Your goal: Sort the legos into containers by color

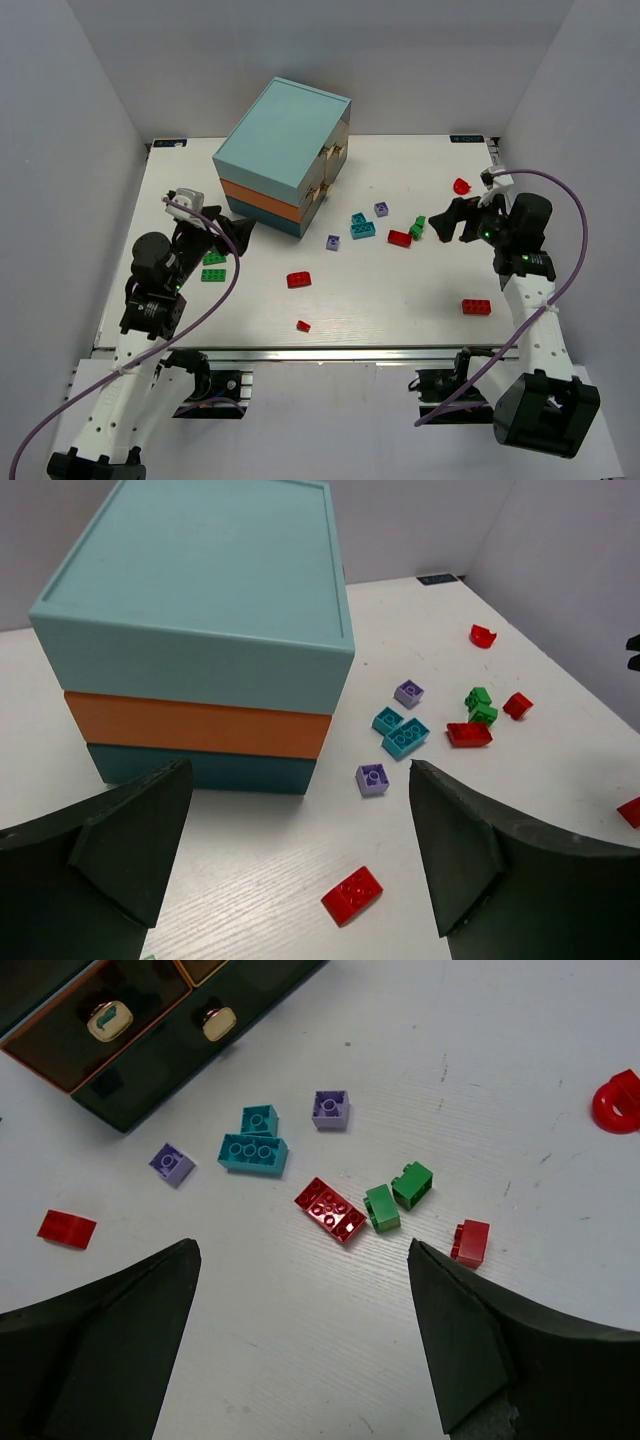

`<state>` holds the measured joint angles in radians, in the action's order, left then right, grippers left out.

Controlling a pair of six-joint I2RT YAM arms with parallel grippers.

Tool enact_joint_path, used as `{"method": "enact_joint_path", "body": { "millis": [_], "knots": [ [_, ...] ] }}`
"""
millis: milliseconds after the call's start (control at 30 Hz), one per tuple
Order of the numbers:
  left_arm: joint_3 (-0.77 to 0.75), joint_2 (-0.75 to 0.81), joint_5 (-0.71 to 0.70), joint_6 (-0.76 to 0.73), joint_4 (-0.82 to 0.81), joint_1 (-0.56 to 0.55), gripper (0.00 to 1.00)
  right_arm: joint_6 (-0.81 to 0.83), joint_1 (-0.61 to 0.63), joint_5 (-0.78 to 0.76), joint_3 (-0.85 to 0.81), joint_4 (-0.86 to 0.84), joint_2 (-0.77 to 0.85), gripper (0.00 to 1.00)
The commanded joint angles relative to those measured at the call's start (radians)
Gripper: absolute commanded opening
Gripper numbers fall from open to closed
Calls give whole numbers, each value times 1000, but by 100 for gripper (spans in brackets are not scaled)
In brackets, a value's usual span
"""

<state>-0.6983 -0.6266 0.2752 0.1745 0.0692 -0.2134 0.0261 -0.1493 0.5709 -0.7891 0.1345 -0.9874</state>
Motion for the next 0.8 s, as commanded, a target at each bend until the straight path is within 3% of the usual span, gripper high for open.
{"method": "enact_joint_path", "body": {
  "millis": [0,100,267,367,400,433,500,567,600,633,733,767],
  "knots": [
    [-9,-7,16,10,18,-3,98,-2,-4,79,-9,-1,36,89],
    [-9,-10,12,11,21,-3,98,62,2,138,77,-78,99,89],
    [-10,-28,15,16,24,-3,97,274,31,374,162,-171,104,89],
    [-15,-31,7,16,30,-3,87,325,99,334,90,-136,37,89],
    [-15,-30,7,14,29,-3,82,356,138,337,71,-136,-20,89],
    [-15,-31,7,14,33,-3,61,368,148,319,24,-136,-52,89],
    [-20,-36,5,13,37,-3,32,284,207,255,-28,-160,-153,89],
    [-23,-41,-7,11,41,-3,23,215,243,242,-120,-182,-230,86],
    [-23,-48,-11,10,46,-3,22,186,257,232,-157,-185,-314,81],
    [-26,-56,-22,8,53,-3,26,113,283,201,-241,-188,-401,61],
    [-29,-62,-42,5,61,-3,54,-15,344,170,-381,-188,-531,31],
    [-29,-61,-56,3,63,-3,68,-75,353,164,-475,-188,-612,30]
  ]
}}
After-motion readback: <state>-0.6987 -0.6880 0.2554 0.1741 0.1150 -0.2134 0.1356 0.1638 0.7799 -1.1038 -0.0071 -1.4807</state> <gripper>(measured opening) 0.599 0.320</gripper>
